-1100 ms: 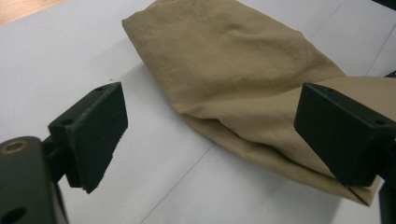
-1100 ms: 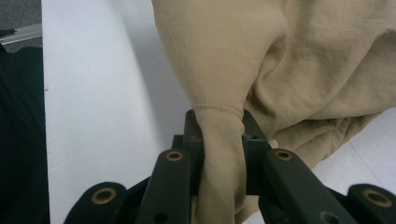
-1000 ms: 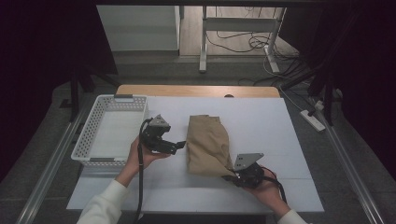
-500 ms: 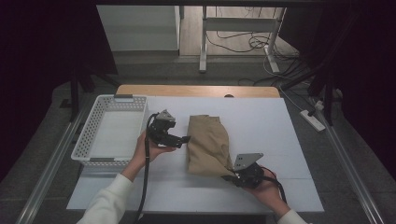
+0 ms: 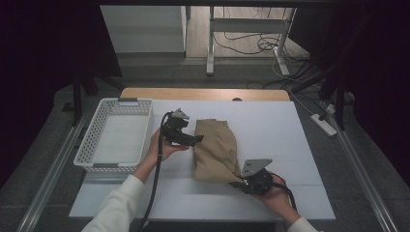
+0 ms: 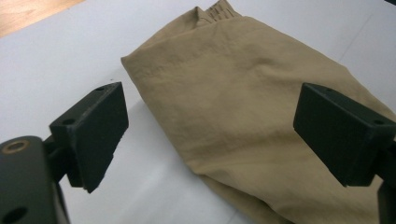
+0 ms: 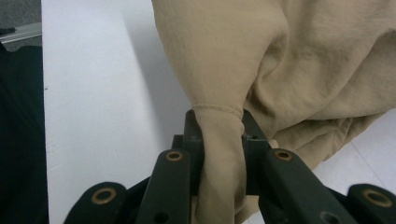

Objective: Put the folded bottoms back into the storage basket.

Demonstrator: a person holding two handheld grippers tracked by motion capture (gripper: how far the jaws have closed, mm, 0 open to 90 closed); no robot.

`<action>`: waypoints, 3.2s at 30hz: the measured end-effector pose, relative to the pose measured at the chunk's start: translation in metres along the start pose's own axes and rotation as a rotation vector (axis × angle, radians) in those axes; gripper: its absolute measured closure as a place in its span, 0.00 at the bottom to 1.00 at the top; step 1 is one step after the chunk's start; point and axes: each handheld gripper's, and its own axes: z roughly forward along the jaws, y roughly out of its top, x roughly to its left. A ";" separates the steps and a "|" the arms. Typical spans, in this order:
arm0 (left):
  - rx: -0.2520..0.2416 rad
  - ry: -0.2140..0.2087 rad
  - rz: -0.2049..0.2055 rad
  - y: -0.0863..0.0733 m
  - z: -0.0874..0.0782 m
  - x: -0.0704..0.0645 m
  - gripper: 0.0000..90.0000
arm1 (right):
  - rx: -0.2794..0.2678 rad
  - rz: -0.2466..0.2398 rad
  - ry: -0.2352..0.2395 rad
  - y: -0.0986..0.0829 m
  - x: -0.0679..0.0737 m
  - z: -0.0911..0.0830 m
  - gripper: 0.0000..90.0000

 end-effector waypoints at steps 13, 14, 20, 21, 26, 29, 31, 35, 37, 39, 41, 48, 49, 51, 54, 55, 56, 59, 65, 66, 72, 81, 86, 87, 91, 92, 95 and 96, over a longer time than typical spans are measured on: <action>0.022 0.021 -0.013 0.007 0.024 0.007 0.13 | 0.006 -0.006 0.000 0.000 0.001 0.002 0.86; 0.024 0.019 -0.012 0.008 0.026 0.008 0.13 | 0.011 -0.007 0.004 0.000 0.001 0.003 0.86; 0.022 0.007 -0.011 0.011 0.032 0.012 0.13 | 0.013 -0.002 0.002 -0.001 0.001 0.004 0.86; 0.025 0.007 -0.009 0.011 0.032 0.013 0.13 | 0.011 -0.001 0.004 -0.001 0.001 0.004 0.86; 0.026 0.010 -0.016 0.009 0.034 0.018 0.13 | 0.011 -0.002 -0.002 -0.001 0.002 0.004 0.86; 0.024 0.010 -0.021 0.009 0.036 0.020 0.13 | 0.012 -0.001 -0.001 -0.001 0.002 0.004 0.86; 0.026 0.010 -0.023 0.009 0.040 0.021 0.13 | 0.012 -0.002 -0.002 -0.001 0.002 0.004 0.86; 0.042 0.005 -0.020 0.009 0.050 0.021 0.13 | 0.009 0.001 -0.002 -0.001 0.002 0.004 0.86; 0.057 0.002 -0.013 0.009 0.054 0.019 0.13 | 0.012 0.001 -0.001 -0.002 0.002 0.004 0.86; 0.066 0.006 -0.009 0.009 0.058 0.019 0.13 | 0.015 -0.001 -0.002 -0.002 0.002 0.004 0.86; 0.067 0.005 -0.010 0.008 0.059 0.019 0.13 | 0.014 0.000 -0.002 -0.002 0.003 0.004 0.86; 0.077 0.017 -0.032 0.005 0.061 0.024 0.13 | 0.016 -0.004 -0.002 -0.002 0.003 0.005 0.86; 0.079 0.017 -0.034 0.004 0.061 0.025 0.13 | 0.017 -0.003 -0.002 -0.002 0.003 0.005 0.86; 0.081 0.019 -0.041 0.003 0.063 0.027 0.14 | 0.017 -0.002 0.000 -0.002 0.003 0.005 0.86; 0.095 0.012 -0.042 0.000 0.067 0.027 0.14 | 0.017 -0.001 0.001 -0.002 0.002 0.006 0.86; 0.101 0.011 -0.039 0.000 0.068 0.027 0.14 | 0.017 -0.002 0.001 -0.002 0.003 0.006 0.86; 0.108 0.010 -0.032 -0.001 0.070 0.027 0.13 | 0.017 -0.002 0.000 -0.002 0.003 0.006 0.86; 0.115 0.014 -0.018 -0.002 0.073 0.025 0.14 | 0.017 -0.005 -0.001 -0.002 0.003 0.006 0.86; 0.139 0.017 0.003 -0.004 0.079 0.021 0.14 | 0.023 -0.011 0.000 -0.002 0.003 0.006 0.86; 0.142 0.017 0.005 -0.004 0.079 0.021 0.14 | 0.023 -0.011 0.000 -0.002 0.003 0.006 0.86; 0.159 -0.002 0.000 -0.007 0.084 0.021 0.16 | 0.025 -0.014 -0.001 -0.002 0.003 0.007 0.86; 0.146 -0.081 -0.003 -0.011 0.086 0.023 0.28 | 0.024 -0.013 -0.001 -0.002 0.003 0.007 0.86; 0.136 -0.125 0.001 -0.012 0.086 0.023 0.44 | 0.025 -0.013 -0.002 -0.002 0.003 0.007 0.86; 0.135 -0.129 0.000 -0.012 0.086 0.024 0.44 | 0.025 -0.013 -0.002 -0.002 0.003 0.007 0.86; 0.131 -0.167 0.009 -0.013 0.084 0.025 0.57 | 0.027 -0.014 -0.003 -0.002 0.003 0.007 0.86; 0.131 -0.173 0.012 -0.013 0.084 0.025 0.63 | 0.027 -0.014 -0.003 -0.002 0.003 0.007 0.86; 0.133 -0.174 0.026 -0.012 0.083 0.023 0.69 | 0.024 -0.013 -0.002 -0.002 0.003 0.007 0.86; 0.133 -0.173 0.031 -0.012 0.082 0.023 0.70 | 0.025 -0.012 -0.002 -0.002 0.003 0.007 0.86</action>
